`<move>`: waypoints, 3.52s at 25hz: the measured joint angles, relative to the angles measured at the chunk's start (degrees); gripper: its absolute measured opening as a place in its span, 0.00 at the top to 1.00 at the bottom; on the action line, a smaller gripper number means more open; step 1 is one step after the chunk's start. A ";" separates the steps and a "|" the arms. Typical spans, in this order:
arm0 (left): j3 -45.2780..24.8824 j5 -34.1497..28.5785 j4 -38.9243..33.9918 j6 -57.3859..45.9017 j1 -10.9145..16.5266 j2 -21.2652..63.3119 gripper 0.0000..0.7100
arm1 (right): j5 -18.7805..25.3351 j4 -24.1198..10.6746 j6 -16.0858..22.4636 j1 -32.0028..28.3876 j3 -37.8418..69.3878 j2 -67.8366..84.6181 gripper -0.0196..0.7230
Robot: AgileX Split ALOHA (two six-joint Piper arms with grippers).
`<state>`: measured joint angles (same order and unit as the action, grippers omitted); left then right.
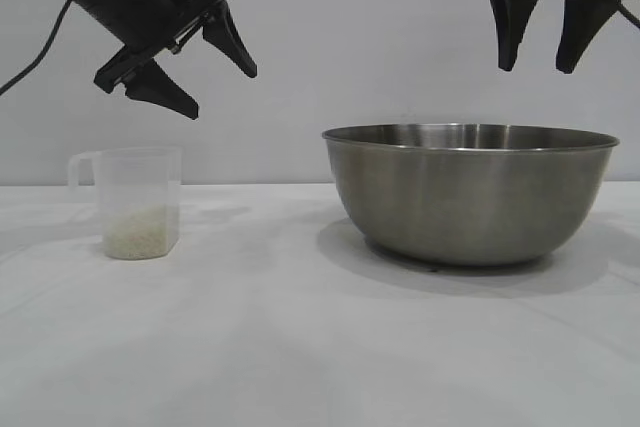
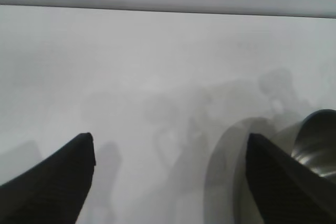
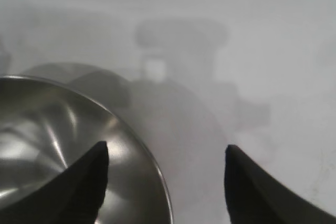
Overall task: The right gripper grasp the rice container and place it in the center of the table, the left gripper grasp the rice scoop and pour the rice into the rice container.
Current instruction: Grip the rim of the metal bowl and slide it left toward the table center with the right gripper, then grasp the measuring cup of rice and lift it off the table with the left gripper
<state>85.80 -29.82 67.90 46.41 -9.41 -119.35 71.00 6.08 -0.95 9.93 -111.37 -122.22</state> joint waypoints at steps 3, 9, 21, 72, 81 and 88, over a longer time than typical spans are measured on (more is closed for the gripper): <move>0.00 -0.24 0.00 0.00 0.00 0.00 0.26 | 0.00 0.00 0.00 0.00 3.90 0.00 0.43; 0.00 -0.61 0.00 0.00 0.00 0.00 0.26 | -0.35 0.00 0.00 0.00 10.36 0.00 0.43; 0.00 -1.41 0.13 -0.12 0.00 0.00 0.26 | -0.75 0.05 -0.20 0.00 11.42 -6.28 0.83; 0.00 -2.92 4.80 -0.10 0.00 0.00 0.26 | -0.25 -7.10 1.55 3.25 3.48 5.65 0.38; 0.00 -4.02 4.92 -0.23 0.00 0.00 0.26 | -0.13 -7.21 1.55 -4.48 16.72 20.60 0.38; 0.00 -4.79 4.92 -0.23 0.00 0.00 0.26 | 0.06 -7.09 1.55 -4.59 33.03 38.64 0.38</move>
<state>85.80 -34.62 72.82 46.18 -9.41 -119.35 71.06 -1.01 0.60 5.35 -78.34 -83.58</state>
